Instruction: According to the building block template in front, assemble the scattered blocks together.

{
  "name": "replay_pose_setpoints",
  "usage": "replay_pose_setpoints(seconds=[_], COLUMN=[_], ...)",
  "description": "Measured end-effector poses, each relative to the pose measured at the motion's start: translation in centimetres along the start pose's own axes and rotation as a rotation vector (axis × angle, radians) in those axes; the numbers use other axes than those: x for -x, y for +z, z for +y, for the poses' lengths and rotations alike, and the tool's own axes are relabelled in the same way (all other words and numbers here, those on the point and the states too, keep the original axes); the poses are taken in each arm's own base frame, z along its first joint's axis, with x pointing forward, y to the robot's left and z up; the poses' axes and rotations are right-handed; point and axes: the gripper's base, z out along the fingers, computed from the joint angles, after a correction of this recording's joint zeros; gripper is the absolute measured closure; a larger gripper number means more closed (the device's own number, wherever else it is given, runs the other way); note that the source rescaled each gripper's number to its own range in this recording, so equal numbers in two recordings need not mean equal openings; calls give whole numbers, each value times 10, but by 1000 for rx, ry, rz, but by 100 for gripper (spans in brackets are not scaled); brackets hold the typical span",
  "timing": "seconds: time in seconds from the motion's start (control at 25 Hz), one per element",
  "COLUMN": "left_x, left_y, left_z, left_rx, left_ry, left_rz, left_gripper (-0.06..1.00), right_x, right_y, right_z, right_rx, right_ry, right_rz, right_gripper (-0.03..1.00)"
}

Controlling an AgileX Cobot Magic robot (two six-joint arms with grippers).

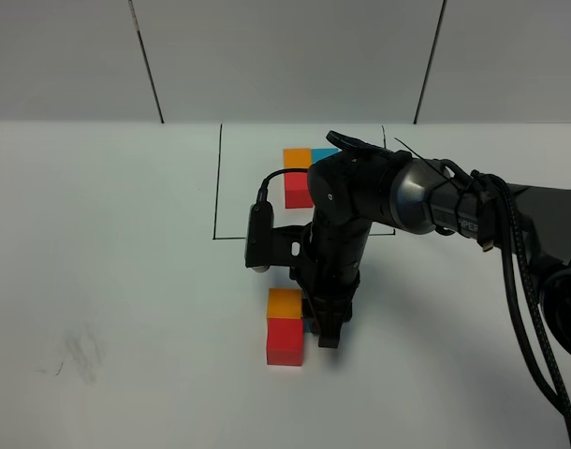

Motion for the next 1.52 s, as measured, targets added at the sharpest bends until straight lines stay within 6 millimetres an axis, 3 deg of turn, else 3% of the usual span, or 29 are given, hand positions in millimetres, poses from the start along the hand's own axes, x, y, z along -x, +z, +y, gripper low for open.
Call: replay_pose_setpoints(seconds=[0.24,0.32,0.52,0.64,0.76,0.96,1.12,1.24,1.32,1.44,1.52], left_x=[0,0,0,0,0,0,0,0,0,0,0], left_y=[0,0,0,0,0,0,0,0,0,0,0], left_z=[0,0,0,0,0,0,0,0,0,0,0], left_rx=[0,0,0,0,0,0,0,0,0,0,0], left_ry=[0,0,0,0,0,0,0,0,0,0,0], left_rz=[0,0,0,1,1,1,1,1,1,1,1], left_gripper=[30,30,30,30,30,30,30,30,30,30,30], right_x=[0,-1,-4,-10,-27,-80,-151,-215,-254,-283,-287], right_y=[0,5,-2,-27,-64,-131,-190,-227,-247,-271,-285], right_z=[0,0,1,-2,-7,-15,-1,30,62,111,143], right_rx=[1,12,0,-64,-125,-191,-337,-463,-546,-669,-753], right_ry=[-1,2,48,149,353,824,990,1107,1196,1290,1309], right_rz=[0,8,45,84,104,90,64,35,33,12,-18], right_gripper=[93,82,43,29,25,25,25,25,25,25,25])
